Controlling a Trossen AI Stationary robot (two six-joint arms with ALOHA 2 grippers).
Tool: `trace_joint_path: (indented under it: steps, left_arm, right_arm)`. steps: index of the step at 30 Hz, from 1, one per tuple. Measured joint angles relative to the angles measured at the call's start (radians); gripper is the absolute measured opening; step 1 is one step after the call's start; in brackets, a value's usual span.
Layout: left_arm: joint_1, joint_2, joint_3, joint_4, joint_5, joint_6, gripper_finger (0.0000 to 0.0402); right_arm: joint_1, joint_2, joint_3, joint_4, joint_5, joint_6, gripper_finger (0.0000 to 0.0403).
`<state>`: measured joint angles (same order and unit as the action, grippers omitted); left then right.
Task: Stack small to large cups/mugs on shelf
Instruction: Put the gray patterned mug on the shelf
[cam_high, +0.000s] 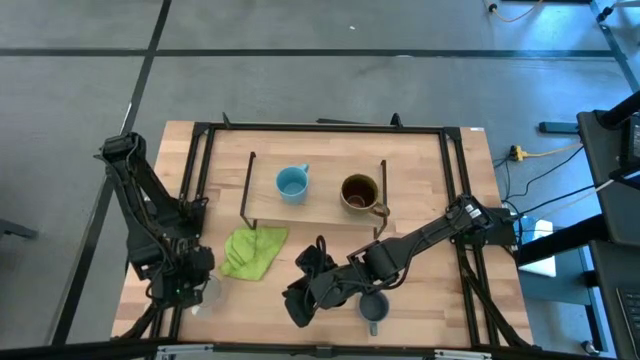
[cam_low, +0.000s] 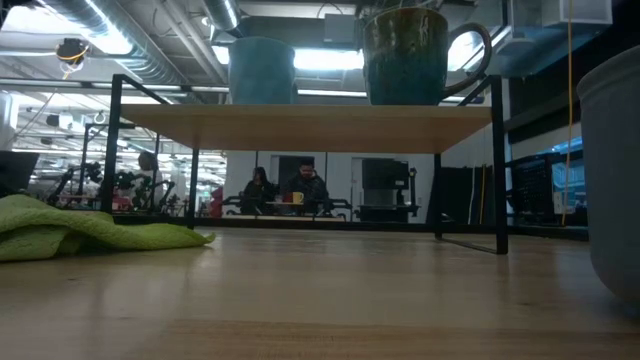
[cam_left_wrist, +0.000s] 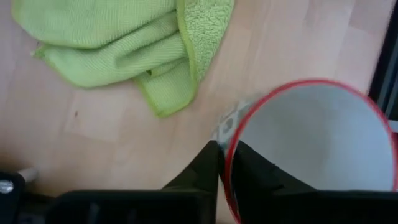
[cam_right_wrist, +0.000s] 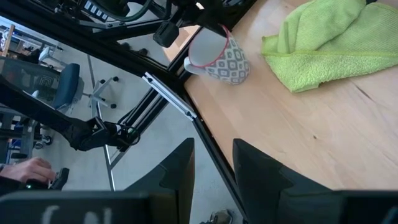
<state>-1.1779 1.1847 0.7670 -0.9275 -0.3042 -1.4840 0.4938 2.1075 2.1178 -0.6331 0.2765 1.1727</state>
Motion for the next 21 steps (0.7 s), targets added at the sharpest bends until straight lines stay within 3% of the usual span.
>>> trace_joint_path:
  steps: [6,11,14,19,21]
  left_arm:
    - [0.05,0.0,0.0,0.032,0.007,0.085,0.0021]
    - [0.134,0.0,-0.001,0.097,0.019,0.226,0.0019]
    - [0.209,0.0,0.0,0.121,0.046,0.335,0.0015]
    - [0.356,0.0,0.028,0.153,0.1,0.538,0.0018]
    - [0.41,0.0,0.049,0.168,0.107,0.617,0.0018]
  right_arm:
    - [0.0,0.0,0.0,0.0,0.015,0.002,0.011]
    - [0.006,-0.007,0.0,-0.012,0.118,-0.004,0.011]
    - [0.022,-0.034,0.0,-0.035,0.259,-0.028,0.011]
    - [0.082,-0.117,0.0,-0.046,0.586,-0.113,0.01]
    - [0.101,-0.148,0.002,-0.084,0.657,-0.122,0.0092]
